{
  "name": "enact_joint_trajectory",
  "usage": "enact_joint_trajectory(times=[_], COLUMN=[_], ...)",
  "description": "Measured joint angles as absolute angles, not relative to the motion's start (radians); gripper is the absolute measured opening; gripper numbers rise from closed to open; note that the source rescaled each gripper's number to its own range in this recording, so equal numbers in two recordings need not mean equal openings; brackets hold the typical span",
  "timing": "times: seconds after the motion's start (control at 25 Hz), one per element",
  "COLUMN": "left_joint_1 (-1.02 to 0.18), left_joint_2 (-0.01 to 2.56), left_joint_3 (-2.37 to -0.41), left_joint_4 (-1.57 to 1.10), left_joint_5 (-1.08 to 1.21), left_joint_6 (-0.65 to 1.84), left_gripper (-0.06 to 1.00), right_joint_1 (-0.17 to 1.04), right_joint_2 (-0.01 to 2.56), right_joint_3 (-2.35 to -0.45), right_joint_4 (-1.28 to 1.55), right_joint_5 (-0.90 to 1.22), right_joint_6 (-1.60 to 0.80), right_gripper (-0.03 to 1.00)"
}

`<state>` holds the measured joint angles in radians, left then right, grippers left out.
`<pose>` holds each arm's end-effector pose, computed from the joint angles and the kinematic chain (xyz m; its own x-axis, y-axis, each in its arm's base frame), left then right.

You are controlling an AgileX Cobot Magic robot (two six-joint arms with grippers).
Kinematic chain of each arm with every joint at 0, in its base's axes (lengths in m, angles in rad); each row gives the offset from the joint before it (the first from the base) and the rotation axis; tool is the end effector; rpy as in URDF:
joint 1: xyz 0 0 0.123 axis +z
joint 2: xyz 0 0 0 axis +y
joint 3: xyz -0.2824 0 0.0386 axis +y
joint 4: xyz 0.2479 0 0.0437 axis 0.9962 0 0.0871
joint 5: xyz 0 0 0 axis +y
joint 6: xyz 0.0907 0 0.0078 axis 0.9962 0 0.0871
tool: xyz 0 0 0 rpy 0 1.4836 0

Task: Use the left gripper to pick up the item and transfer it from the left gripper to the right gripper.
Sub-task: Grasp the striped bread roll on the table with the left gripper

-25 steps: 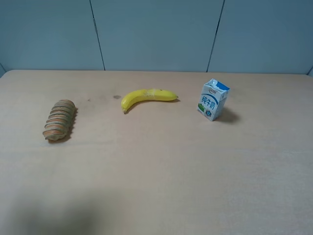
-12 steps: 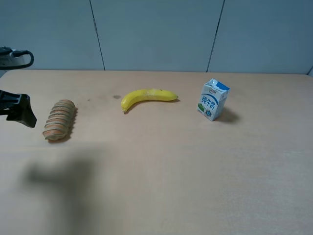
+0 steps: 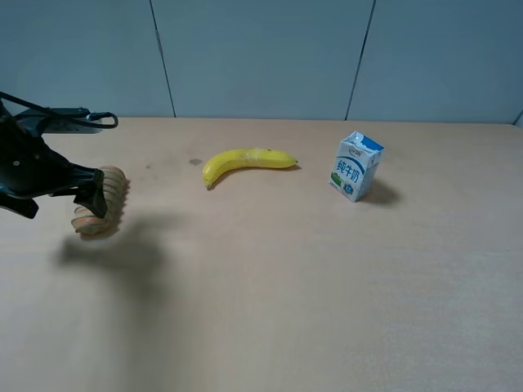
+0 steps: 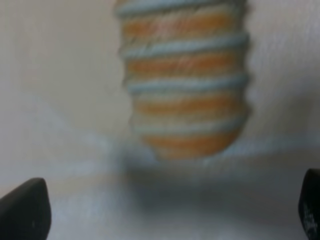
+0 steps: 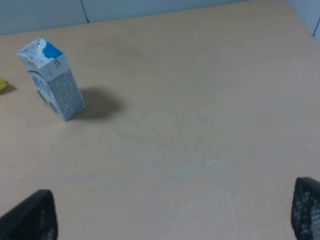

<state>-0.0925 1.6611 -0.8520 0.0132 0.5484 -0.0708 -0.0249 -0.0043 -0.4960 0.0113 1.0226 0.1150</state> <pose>0.2923 -0.0265 0.1645 -0.9548 0.0288 -0.2959 0.0336 0.9994 -0.0111 -0.0035 0.0010 0.2792 -0.4163 0.1310 -0.8997 0.0668 0.9913 0.1134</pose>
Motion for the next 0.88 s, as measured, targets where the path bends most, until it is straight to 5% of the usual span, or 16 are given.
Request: enact_joint_trajectory(times=[0.88], left_joint_1=[-0.105], left_joint_2=[1.85], left_joint_3=[-0.898], left_joint_4=[0.013], left_joint_5=[0.368], left_joint_6=[-0.094], left_gripper=[0.96], right_joint_1=[-0.025], right_joint_2=[-0.004], right_joint_3=[-0.496], right_joint_4=[0.011], right_joint_5=[1.023], right_joint_6=[0.115], right_gripper=[1.0])
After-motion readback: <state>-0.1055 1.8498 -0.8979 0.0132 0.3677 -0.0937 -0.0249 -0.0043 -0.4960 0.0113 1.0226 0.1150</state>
